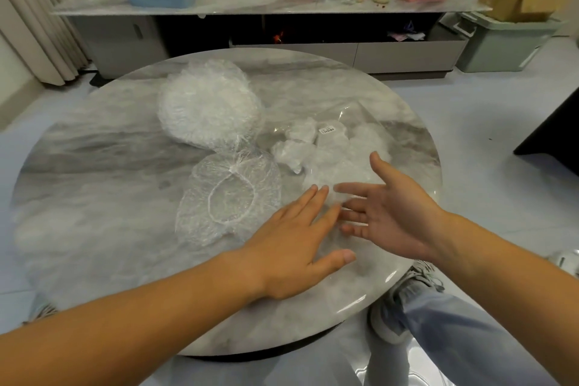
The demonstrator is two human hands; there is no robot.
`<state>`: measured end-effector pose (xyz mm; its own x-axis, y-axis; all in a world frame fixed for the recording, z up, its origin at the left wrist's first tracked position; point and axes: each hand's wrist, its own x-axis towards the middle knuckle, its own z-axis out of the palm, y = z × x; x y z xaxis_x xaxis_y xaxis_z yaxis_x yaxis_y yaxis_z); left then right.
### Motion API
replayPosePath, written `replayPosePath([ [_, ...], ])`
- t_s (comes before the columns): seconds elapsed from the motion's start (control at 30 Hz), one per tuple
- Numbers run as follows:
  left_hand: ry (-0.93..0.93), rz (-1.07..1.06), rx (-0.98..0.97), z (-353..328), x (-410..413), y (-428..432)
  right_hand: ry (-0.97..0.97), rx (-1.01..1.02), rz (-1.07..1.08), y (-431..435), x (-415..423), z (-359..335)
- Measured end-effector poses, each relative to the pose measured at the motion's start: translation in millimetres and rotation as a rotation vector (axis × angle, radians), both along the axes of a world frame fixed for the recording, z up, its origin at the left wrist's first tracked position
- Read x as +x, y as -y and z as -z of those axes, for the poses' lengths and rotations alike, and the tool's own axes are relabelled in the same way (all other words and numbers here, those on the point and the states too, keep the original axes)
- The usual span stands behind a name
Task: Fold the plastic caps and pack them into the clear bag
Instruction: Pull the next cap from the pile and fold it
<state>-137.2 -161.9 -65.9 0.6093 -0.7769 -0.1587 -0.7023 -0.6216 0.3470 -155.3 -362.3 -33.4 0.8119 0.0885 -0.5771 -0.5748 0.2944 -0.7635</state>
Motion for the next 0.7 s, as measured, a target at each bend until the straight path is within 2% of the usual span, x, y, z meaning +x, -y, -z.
replayPosePath([
  [0.1,-0.003,-0.002,0.025,2.8,2.7,-3.1,-0.004,0.056,0.170,-6.2,6.8,0.4],
  [0.2,-0.009,-0.005,0.055,4.8,7.2,-8.5,0.010,-0.004,0.364,-6.8,4.3,9.7],
  [0.27,-0.013,0.010,0.065,5.1,8.7,-10.0,0.017,-0.036,0.421,-4.5,-0.6,13.7],
  [0.57,-0.024,0.029,0.043,4.8,4.8,-8.6,-0.005,0.037,0.259,-7.2,7.2,13.5],
  [0.7,-0.028,0.051,0.041,10.0,8.0,-9.8,0.006,0.079,0.268,-3.7,4.9,9.3],
])
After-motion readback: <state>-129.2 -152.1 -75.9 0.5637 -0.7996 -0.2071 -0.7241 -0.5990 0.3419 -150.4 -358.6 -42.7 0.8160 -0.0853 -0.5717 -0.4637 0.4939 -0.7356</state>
